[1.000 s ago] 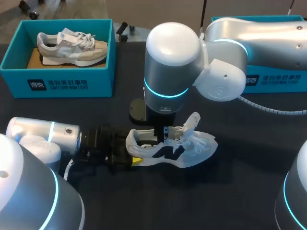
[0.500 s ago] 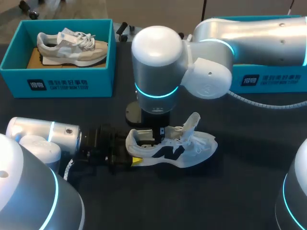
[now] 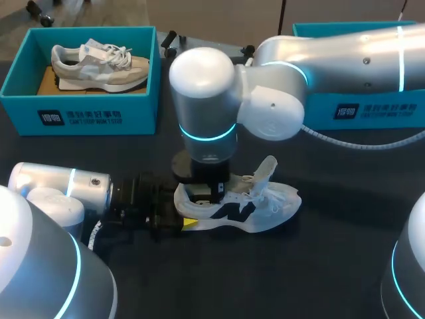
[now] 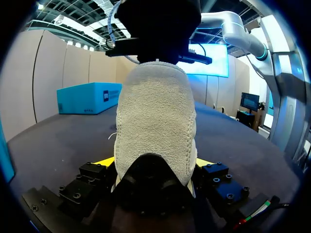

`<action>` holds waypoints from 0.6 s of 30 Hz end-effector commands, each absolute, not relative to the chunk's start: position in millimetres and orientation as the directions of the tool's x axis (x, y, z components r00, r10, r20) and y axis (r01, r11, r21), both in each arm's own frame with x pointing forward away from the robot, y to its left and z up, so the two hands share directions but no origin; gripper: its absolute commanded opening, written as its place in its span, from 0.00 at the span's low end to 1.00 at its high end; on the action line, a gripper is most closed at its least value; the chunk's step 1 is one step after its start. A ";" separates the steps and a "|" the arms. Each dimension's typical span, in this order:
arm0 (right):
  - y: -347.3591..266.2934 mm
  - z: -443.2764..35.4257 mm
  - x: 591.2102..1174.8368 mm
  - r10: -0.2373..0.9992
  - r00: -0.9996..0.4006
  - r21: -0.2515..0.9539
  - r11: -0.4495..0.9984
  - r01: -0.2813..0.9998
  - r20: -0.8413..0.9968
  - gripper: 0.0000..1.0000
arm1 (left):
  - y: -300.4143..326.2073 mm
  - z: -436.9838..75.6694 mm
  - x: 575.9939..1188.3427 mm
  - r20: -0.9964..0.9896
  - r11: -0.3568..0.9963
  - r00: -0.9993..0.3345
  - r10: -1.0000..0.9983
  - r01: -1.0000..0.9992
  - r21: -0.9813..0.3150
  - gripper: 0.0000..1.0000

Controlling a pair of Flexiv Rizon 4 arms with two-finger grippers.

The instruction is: Take the shoe out of the shoebox, open the shoe tongue, remove and reinsert the insole, then place the shoe into the shoebox

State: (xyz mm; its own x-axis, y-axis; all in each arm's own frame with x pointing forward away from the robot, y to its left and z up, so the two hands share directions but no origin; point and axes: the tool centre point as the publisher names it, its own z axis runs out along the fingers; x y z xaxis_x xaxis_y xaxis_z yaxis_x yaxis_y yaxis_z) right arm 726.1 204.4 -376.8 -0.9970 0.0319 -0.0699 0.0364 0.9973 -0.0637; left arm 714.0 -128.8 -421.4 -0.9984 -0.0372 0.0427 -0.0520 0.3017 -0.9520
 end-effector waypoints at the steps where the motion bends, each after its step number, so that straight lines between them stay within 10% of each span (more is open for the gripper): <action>1: 193.8 -375.9 723.4 0.038 -0.996 -0.068 0.997 0.043 -0.085 0.00 | -128.6 -421.4 714.5 0.043 0.304 -0.998 -0.036 -0.052 -0.951 0.00; 6: 189.9 -377.8 727.8 0.052 -0.993 -0.069 0.996 0.060 -0.109 0.27 | -128.6 -421.4 714.5 0.043 0.304 -0.998 -0.036 -0.052 -0.951 0.00; 18: 192.6 -393.1 742.2 0.047 -0.993 -0.068 0.996 0.055 -0.109 0.31 | -128.6 -421.4 714.5 0.043 0.304 -0.998 -0.036 -0.052 -0.951 0.00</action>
State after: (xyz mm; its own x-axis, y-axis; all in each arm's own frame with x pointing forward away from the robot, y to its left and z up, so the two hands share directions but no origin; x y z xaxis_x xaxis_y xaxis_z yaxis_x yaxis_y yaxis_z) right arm 738.3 190.8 -387.0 -0.9922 0.0469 -0.1158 0.0551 0.9961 -0.0683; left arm 714.2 -128.8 -421.4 -0.9984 -0.0375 0.0429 -0.0522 0.3017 -0.9520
